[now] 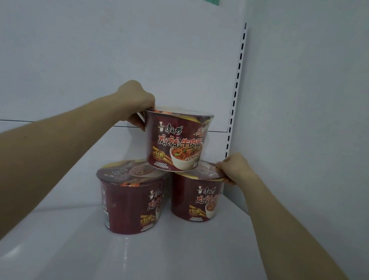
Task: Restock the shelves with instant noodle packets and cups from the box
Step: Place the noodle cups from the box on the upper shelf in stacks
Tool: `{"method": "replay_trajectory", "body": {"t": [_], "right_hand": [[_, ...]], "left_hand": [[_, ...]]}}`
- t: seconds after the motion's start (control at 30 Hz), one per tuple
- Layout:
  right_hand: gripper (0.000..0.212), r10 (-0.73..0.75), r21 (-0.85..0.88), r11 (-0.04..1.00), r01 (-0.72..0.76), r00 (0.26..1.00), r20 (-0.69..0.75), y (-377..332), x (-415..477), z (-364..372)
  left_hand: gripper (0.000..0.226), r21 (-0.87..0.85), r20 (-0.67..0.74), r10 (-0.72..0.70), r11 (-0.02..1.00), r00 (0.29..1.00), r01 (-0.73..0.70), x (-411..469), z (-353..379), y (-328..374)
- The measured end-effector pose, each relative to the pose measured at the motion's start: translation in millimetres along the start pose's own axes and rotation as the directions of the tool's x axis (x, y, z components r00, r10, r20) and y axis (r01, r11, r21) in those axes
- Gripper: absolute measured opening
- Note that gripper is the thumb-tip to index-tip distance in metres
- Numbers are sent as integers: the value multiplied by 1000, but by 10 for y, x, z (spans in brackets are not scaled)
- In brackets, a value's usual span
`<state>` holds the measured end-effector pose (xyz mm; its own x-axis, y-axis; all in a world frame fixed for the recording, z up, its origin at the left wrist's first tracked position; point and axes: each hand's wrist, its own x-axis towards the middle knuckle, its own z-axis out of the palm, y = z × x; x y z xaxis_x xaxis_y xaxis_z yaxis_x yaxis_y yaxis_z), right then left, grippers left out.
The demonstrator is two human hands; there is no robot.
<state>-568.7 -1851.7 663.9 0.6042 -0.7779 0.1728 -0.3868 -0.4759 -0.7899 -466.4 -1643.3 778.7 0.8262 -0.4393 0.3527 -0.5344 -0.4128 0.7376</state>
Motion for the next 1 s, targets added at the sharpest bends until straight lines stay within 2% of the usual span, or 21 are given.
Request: {"method": "replay_trajectory", "body": {"t": [0.13, 0.27, 0.33, 0.43, 0.5, 0.6, 0.67, 0.7, 0.77, 0.83, 0.93, 1.0], "right_hand": [[11, -11, 39, 999, 12, 1000, -11, 46, 25, 12], [11, -24, 17, 1000, 24, 1000, -9, 64, 36, 16], [12, -18, 23, 1000, 18, 1000, -13, 69, 38, 21], [19, -5, 45, 999, 6, 1000, -20, 78, 35, 33], [24, 4, 77, 997, -2, 1000, -24, 95, 45, 44], [34, 11, 124, 992, -5, 999, -48, 137, 55, 52], [39, 13, 138, 990, -2, 997, -78, 165, 50, 26], [39, 5, 118, 993, 7, 995, -96, 182, 40, 4], [35, -36, 24, 999, 40, 989, -144, 196, -13, -53], [28, -80, -57, 996, 70, 979, -188, 190, -101, -110], [28, -135, -136, 985, 107, 966, -222, 147, -296, -189], [30, -158, -178, 977, 117, 960, -233, 97, -441, -243]], "left_hand": [[20, -24, -18, -18, 1000, 1000, 17, 101, 119, -117], [15, -64, -28, -26, 998, 999, 24, 144, 191, -209], [11, -86, 23, -67, 994, 997, 69, 100, 189, -189], [23, 2, 93, -92, 996, 991, 92, 63, 173, -169], [25, 57, 68, -65, 997, 996, 61, 72, 154, -171], [25, -21, -7, -34, 999, 999, 34, 84, 136, -188], [27, -44, -96, 39, 998, 995, -43, 60, 116, -208], [28, 9, -159, 107, 994, 981, -107, 37, 105, -228], [34, 268, -295, 301, 937, 907, -224, -78, 95, -251], [36, 526, -350, 510, 801, 786, -286, -297, 86, -234], [40, 718, -288, 744, 585, 603, -377, -653, 86, -230], [40, 756, -204, 812, 485, 546, -439, -911, 85, -247]]}}
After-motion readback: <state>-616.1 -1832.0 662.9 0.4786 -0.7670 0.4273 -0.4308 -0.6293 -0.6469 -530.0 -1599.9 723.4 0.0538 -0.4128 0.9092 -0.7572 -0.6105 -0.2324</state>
